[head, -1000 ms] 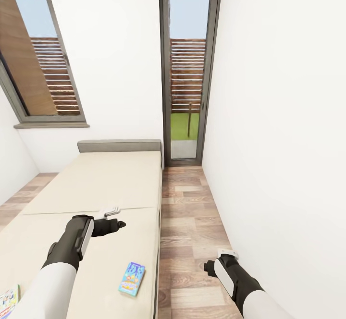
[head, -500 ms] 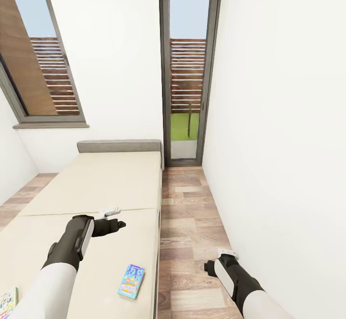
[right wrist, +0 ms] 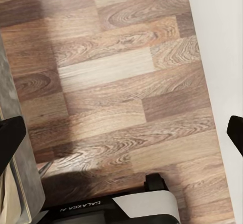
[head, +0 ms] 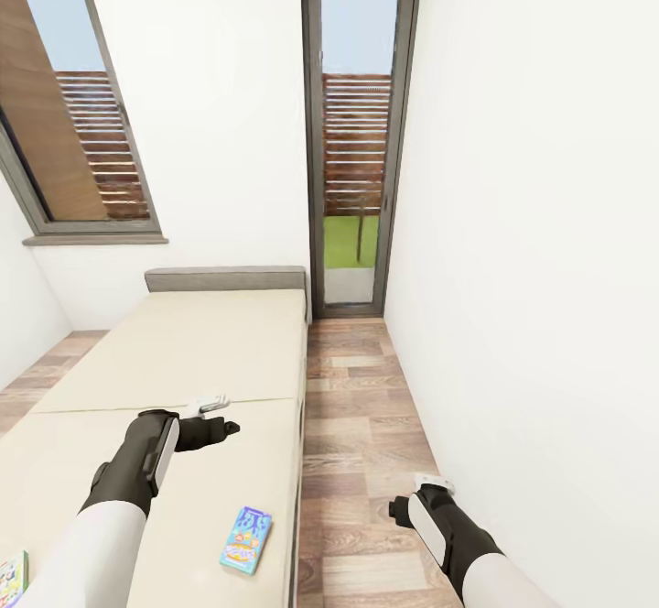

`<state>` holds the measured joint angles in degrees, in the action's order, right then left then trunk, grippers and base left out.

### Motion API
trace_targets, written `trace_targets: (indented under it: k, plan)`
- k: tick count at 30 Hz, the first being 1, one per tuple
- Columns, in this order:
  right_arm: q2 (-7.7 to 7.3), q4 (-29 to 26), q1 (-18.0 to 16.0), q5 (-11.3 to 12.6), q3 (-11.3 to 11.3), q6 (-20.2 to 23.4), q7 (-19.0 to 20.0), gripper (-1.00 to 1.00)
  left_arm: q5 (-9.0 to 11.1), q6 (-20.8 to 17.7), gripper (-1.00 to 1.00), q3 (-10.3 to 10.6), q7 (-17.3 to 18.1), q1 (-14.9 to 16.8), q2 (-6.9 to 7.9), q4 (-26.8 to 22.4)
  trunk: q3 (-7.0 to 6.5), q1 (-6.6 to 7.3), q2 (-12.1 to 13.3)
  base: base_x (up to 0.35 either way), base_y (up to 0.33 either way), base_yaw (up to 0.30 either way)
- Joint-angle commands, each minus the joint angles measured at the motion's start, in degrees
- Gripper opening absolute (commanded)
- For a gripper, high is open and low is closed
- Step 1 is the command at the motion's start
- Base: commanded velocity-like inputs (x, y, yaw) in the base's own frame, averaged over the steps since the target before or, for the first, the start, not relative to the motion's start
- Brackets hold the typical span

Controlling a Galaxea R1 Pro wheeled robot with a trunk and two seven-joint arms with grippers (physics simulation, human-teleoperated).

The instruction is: Put all the toys in the child's room - the three board games (two on the bed and one on the table), the two jigsaw puzzles on the table, and the tennis ball on the table - inside the toy box on the table in the child's room.

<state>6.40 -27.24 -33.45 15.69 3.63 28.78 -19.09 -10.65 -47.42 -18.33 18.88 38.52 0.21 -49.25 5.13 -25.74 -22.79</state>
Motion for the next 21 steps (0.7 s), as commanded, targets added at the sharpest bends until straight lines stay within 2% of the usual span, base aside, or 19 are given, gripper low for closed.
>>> trace_targets:
  k: [1,21]
  plan:
    - [-0.05,-0.1,0.0,0.6,0.4,0.2,-0.5,1.0,-0.6,-0.2,1.0,-0.2,0.5,0.1,-0.03,-0.1,0.13,-0.04,-0.1,0.011,-0.014,0.0]
    - [-0.05,-0.1,0.0,0.6,0.4,0.2,-0.5,1.0,-0.6,-0.1,1.0,-0.1,0.5,0.1,-0.03,-0.1,0.13,-0.04,-0.1,0.002,-0.002,0.0]
